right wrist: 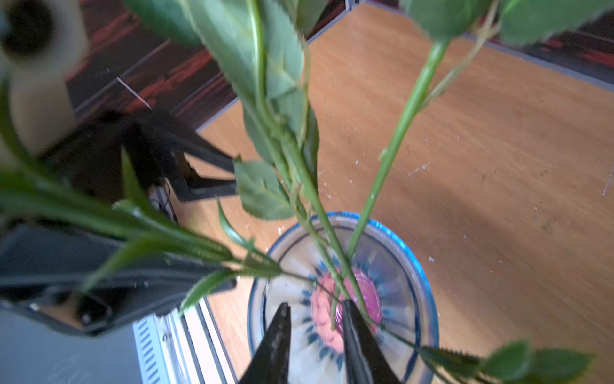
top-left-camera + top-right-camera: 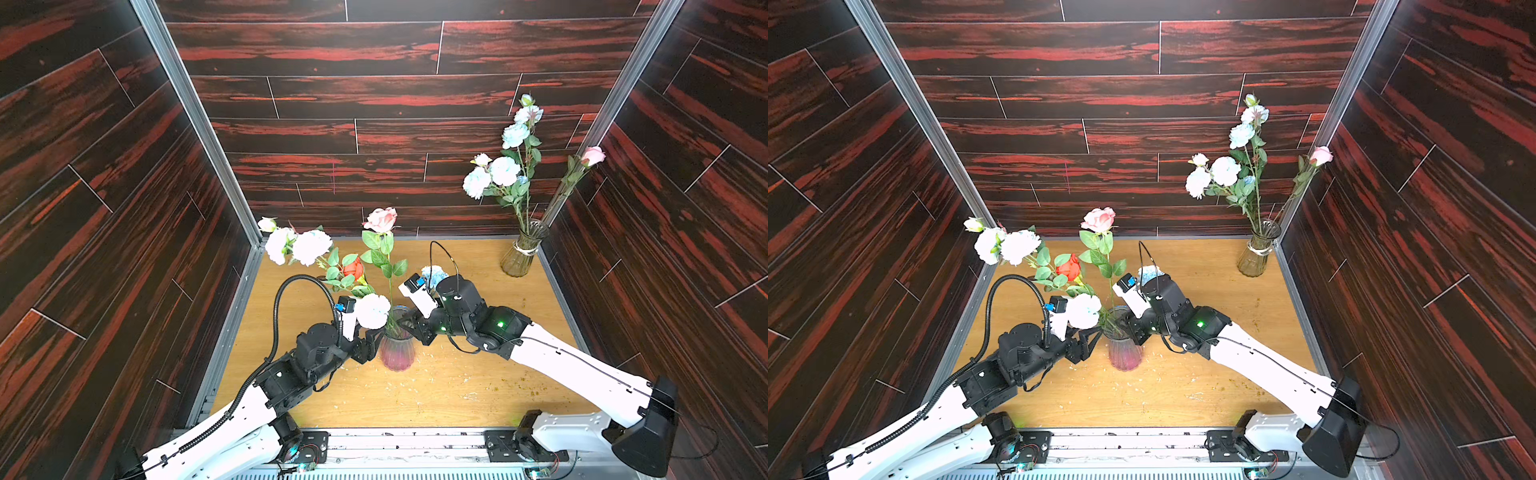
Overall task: Pick out blue flowers from the vase
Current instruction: Pick up the flower from the vase.
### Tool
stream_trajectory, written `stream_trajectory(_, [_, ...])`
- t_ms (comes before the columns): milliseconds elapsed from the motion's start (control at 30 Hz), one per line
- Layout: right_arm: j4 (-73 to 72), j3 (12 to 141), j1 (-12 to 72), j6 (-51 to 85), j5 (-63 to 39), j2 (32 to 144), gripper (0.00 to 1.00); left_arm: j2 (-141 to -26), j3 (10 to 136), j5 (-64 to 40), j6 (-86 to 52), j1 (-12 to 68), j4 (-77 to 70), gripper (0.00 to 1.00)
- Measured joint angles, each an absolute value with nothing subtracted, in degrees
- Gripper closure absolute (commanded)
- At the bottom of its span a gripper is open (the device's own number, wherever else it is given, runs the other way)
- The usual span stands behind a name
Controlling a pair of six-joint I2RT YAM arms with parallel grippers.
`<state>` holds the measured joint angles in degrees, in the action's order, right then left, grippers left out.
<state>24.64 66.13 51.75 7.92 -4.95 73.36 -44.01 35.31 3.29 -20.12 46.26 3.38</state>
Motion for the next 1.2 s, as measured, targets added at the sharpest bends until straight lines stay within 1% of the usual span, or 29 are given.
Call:
stream_trajectory(267, [27.9,66.72,51.81,5.34,-5.61,75.24,0.73,-45.04,35.73,3.66,-19.62,46.26,3.36,0.31])
stream_trajectory(700, [23.11,67.77,51.83,3.33,-10.39,80.31,0.73,-45.21,35.75,4.16,-18.83,46.26,3.4,0.31])
stream_trajectory(900, [21.15,67.77,51.81,2.52,-11.75,81.45,0.75,-45.21,35.75,4.14,-18.83,46.26,3.4,0.31])
stream_trajectory(1067, [19.97,67.77,51.68,2.37,-11.97,82.3,0.88,-45.21,35.75,4.12,-18.85,46.26,3.4,0.31])
stream_trajectory(1200, [19.27,67.77,51.35,2.2,-11.84,82.39,0.96,-45.15,35.75,4.12,-18.85,46.26,3.4,0.31])
